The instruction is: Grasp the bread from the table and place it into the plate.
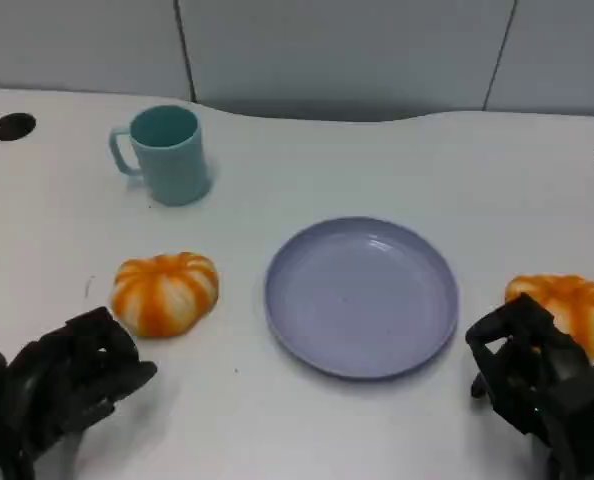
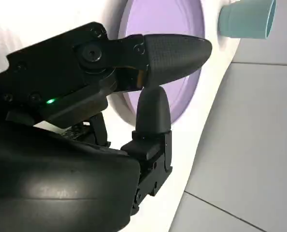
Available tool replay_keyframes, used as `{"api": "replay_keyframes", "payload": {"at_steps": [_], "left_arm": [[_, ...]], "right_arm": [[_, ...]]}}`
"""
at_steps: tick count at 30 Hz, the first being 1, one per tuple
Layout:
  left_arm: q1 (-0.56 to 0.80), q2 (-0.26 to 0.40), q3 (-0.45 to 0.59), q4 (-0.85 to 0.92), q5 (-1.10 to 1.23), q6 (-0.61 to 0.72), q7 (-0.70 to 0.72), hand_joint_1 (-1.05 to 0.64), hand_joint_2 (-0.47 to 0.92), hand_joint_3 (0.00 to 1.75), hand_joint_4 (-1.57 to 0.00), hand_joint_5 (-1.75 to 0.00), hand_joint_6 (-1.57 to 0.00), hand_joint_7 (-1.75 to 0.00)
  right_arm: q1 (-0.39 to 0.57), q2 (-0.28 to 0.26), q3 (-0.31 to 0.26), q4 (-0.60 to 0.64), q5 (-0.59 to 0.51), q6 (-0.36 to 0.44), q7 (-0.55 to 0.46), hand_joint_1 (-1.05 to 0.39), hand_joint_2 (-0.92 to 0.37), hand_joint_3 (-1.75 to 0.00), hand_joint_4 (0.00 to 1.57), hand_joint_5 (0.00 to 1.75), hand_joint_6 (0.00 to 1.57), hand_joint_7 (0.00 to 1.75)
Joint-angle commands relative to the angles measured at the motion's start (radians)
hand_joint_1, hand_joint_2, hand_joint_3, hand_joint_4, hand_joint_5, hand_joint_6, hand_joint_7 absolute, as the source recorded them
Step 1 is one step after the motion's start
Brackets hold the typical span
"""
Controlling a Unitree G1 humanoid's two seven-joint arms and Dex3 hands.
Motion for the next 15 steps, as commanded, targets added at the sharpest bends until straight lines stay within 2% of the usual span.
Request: {"api": "replay_keyframes", "payload": {"at_steps": [1, 3, 5, 6, 7, 10, 15], "left_arm": [[0.038, 0.021, -0.042, -0.073, 0.152, -0.214, 0.126, -0.41, 0.91, 0.03, -0.47, -1.75, -0.33, -1.64], [0.049, 0.079, -0.098, -0.134, 0.376, -0.319, 0.275, -0.48, 0.92, 0.06, -0.24, -1.56, -0.28, -1.27], [0.047, 0.138, -0.14, -0.197, 0.577, -0.355, 0.401, -0.55, 0.92, 0.11, -0.15, -1.26, -0.33, -0.8], [0.044, 0.163, -0.158, -0.242, 0.667, -0.345, 0.448, -0.59, 0.92, 0.11, -0.11, -1.01, -0.37, -0.47], [0.041, 0.181, -0.17, -0.273, 0.729, -0.333, 0.481, -0.61, 0.92, 0.1, -0.09, -0.86, -0.38, -0.29], [0.031, 0.215, -0.202, -0.366, 0.856, -0.262, 0.518, -0.67, 0.92, 0.08, -0.02, -0.55, -0.33, -0.06], [-0.027, 0.261, -0.266, -0.473, 0.97, -0.098, 0.434, -0.78, 0.92, 0.05, 0.0, -0.12, -0.14, -0.02]], "right_arm": [[-0.007, -0.008, -0.006, 0.011, -0.003, -0.03, -0.015, -0.32, -0.92, -0.4, 0.66, 1.75, 0.4, 1.7], [-0.007, -0.007, -0.005, 0.015, -0.006, -0.032, -0.02, -0.32, -0.92, -0.4, 0.66, 1.75, 0.4, 1.7], [-0.008, -0.002, -0.005, 0.013, 0.001, -0.027, -0.017, -0.33, -0.92, -0.41, 0.65, 1.75, 0.4, 1.7], [-0.01, -0.002, -0.006, 0.019, 0.003, -0.034, -0.015, -0.32, -0.92, -0.41, 0.64, 1.75, 0.39, 1.7], [-0.013, -0.002, -0.005, 0.025, 0.002, -0.041, -0.015, -0.32, -0.92, -0.41, 0.64, 1.75, 0.39, 1.7], [-0.014, 0.003, -0.004, 0.018, 0.0, -0.022, -0.02, -0.31, -0.92, -0.41, 0.64, 1.75, 0.39, 1.71], [-0.022, 0.007, -0.002, 0.044, -0.005, -0.049, -0.028, -0.3, -0.92, -0.41, 0.62, 1.75, 0.39, 1.72]]}}
